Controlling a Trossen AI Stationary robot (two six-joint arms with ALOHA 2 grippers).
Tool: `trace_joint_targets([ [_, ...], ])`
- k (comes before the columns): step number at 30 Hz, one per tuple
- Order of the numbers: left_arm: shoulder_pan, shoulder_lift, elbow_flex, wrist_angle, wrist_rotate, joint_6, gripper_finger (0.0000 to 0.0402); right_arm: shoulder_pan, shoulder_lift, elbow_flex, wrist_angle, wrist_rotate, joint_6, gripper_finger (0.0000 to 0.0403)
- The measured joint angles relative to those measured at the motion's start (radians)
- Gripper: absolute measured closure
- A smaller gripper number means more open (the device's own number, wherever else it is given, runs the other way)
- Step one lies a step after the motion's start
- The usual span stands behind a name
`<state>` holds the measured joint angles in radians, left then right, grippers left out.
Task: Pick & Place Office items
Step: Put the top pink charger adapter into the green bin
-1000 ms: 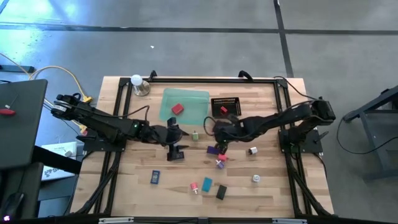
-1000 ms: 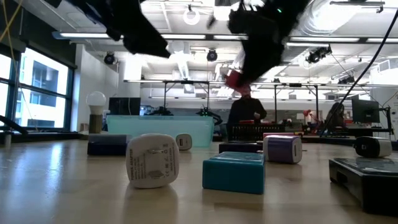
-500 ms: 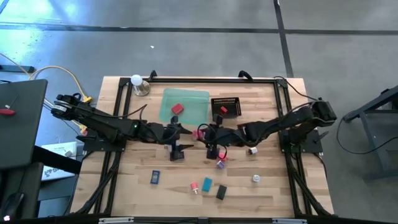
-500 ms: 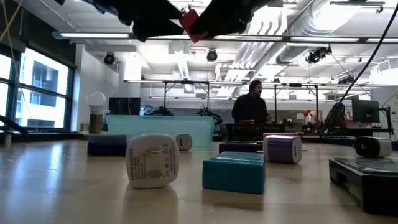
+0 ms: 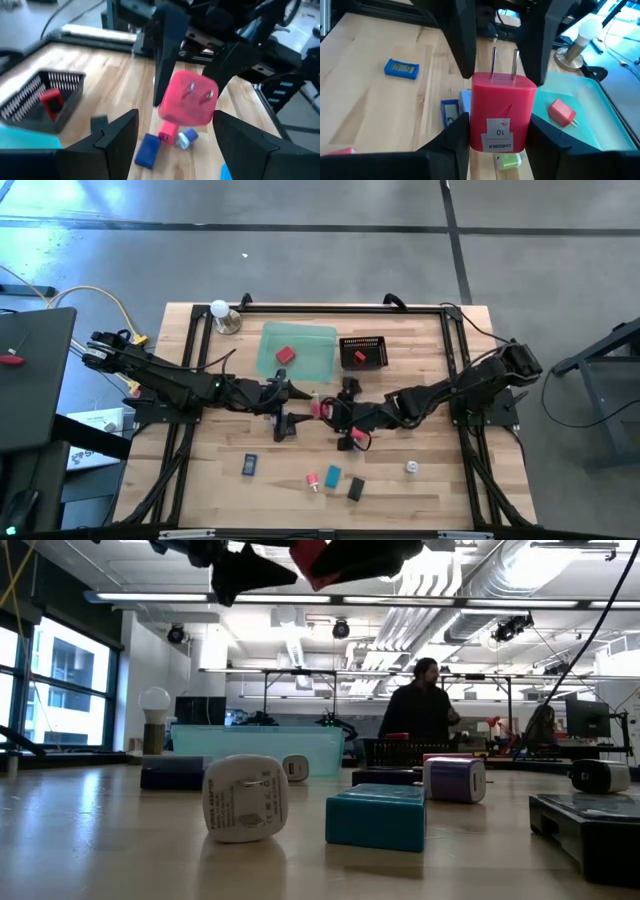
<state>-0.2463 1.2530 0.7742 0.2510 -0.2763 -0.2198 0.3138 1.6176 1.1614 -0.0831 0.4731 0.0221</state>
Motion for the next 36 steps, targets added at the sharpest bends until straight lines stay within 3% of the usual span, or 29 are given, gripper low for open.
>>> trace_joint_targets([
  [12,0.013,-0.001,0.001,0.032,0.008,0.243,0.0156,-0.027,0.000,-0.001,0.085,-0.012,-0.067,0.0267],
  [25,0.004,0.000,0.001,0.086,0.013,0.332,0.0158,-0.029,0.000,-0.001,0.125,-0.061,-0.102,0.0267],
  [36,-0.021,0.091,0.001,0.199,0.007,0.403,0.0221,-0.028,0.001,-0.003,0.100,-0.062,-0.099,0.0266],
])
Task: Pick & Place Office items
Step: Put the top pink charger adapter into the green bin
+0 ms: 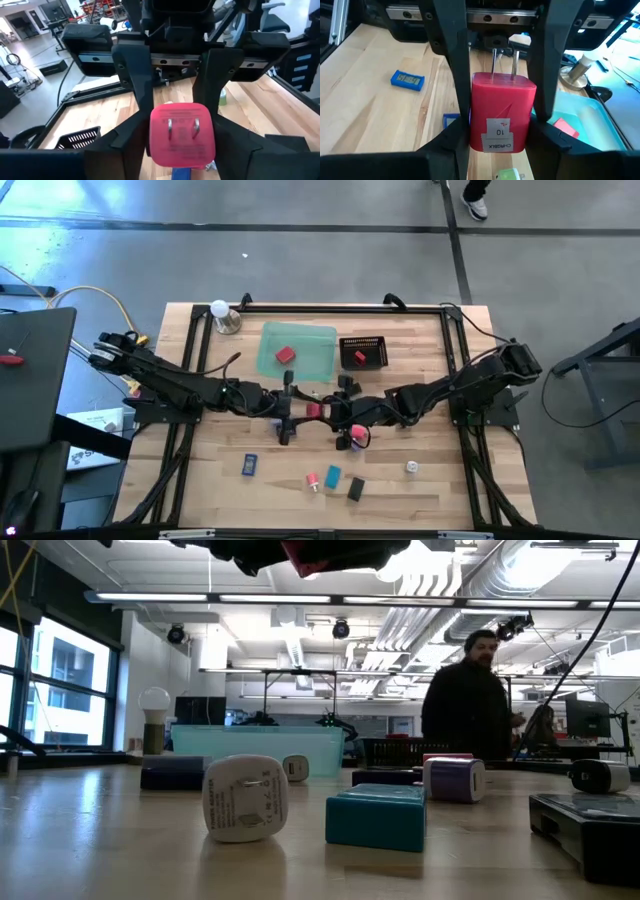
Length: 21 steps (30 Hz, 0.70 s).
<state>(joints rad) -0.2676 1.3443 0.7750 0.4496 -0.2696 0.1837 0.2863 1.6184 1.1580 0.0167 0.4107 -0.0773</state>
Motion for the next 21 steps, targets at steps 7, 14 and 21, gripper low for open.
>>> trace_joint_targets([
  [7,-0.009,0.010,0.000,0.020,-0.001,0.004,0.0254,0.000,0.001,0.000,-0.007,0.000,0.002,0.0265],
  [14,-0.025,0.012,0.000,0.021,-0.004,-0.048,0.0254,-0.001,0.000,0.003,-0.028,-0.038,0.052,0.0230],
  [21,-0.024,0.004,0.000,-0.013,-0.003,-0.118,0.0254,0.000,0.000,0.005,-0.042,0.018,0.034,0.0172],
])
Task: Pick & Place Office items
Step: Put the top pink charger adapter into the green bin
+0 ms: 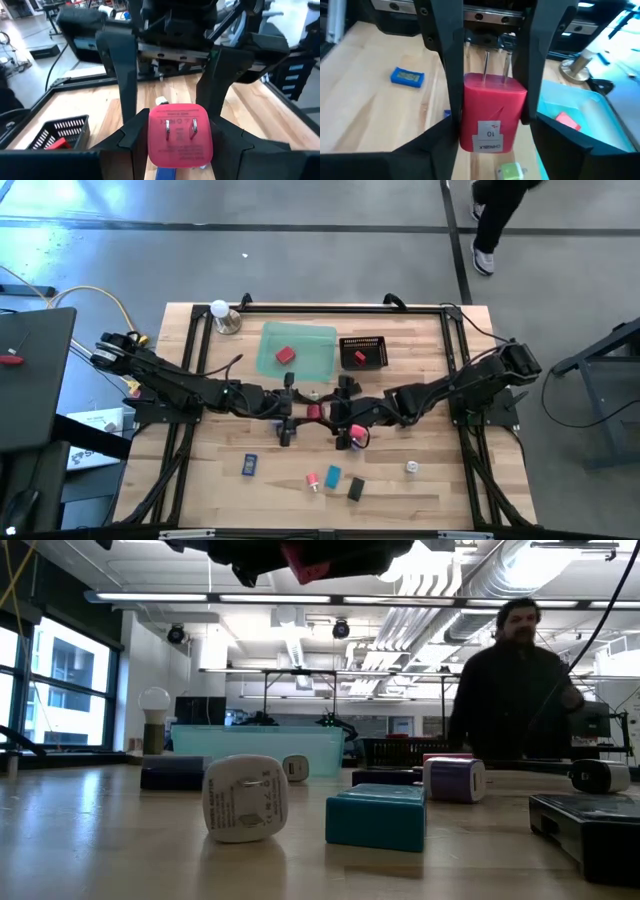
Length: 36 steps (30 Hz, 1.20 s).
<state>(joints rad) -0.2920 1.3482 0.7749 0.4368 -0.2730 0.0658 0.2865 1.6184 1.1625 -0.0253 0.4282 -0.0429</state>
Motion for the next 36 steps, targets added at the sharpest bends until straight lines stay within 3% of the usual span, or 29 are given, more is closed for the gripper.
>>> trace_joint_targets([
  [8,0.001,-0.034,-0.001,-0.078,-0.008,-0.044,0.0254,0.032,-0.002,0.002,-0.102,0.165,-0.004,0.0133],
  [16,0.067,-0.097,0.001,-0.231,-0.029,-0.176,0.0254,0.077,-0.002,0.001,-0.274,0.428,0.072,0.0109],
  [22,0.259,-0.099,0.111,-0.528,-0.026,-0.277,0.0254,0.066,-0.002,0.000,-0.355,0.404,0.176,0.0113],
  [25,0.376,-0.091,0.166,-0.639,0.032,-0.276,0.0254,0.052,-0.002,0.000,-0.361,0.368,0.194,0.0116],
  [29,0.545,-0.089,0.201,-0.690,0.159,-0.298,0.0249,0.031,-0.002,0.000,-0.362,0.322,0.197,0.0117],
  [36,0.712,-0.014,0.201,-0.733,0.203,-0.295,0.0250,0.002,-0.002,-0.001,-0.371,0.256,0.204,0.0117],
])
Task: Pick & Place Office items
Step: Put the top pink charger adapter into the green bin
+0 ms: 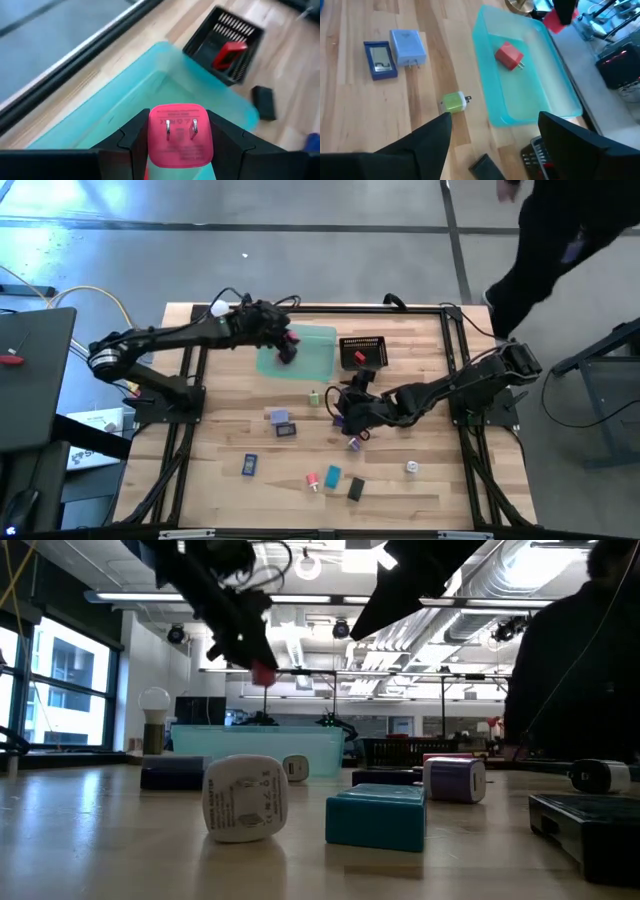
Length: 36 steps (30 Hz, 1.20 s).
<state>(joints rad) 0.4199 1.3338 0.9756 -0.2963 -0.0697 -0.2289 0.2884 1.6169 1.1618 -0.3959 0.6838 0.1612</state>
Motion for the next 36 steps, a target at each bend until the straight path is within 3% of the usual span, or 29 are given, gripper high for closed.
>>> trace_joint_targets([
  [8,0.022,0.183,-0.001,0.146,0.047,0.022,0.0249,-0.011,0.000,0.000,-0.008,-0.084,0.004,0.0117],
  [17,0.022,0.354,0.000,0.288,0.014,0.017,0.0249,-0.009,0.000,-0.004,-0.011,-0.136,0.005,0.0117],
  [36,0.021,0.382,-0.045,0.359,-0.014,0.019,0.0239,-0.009,0.000,-0.048,0.049,-0.144,0.019,0.0117],
])
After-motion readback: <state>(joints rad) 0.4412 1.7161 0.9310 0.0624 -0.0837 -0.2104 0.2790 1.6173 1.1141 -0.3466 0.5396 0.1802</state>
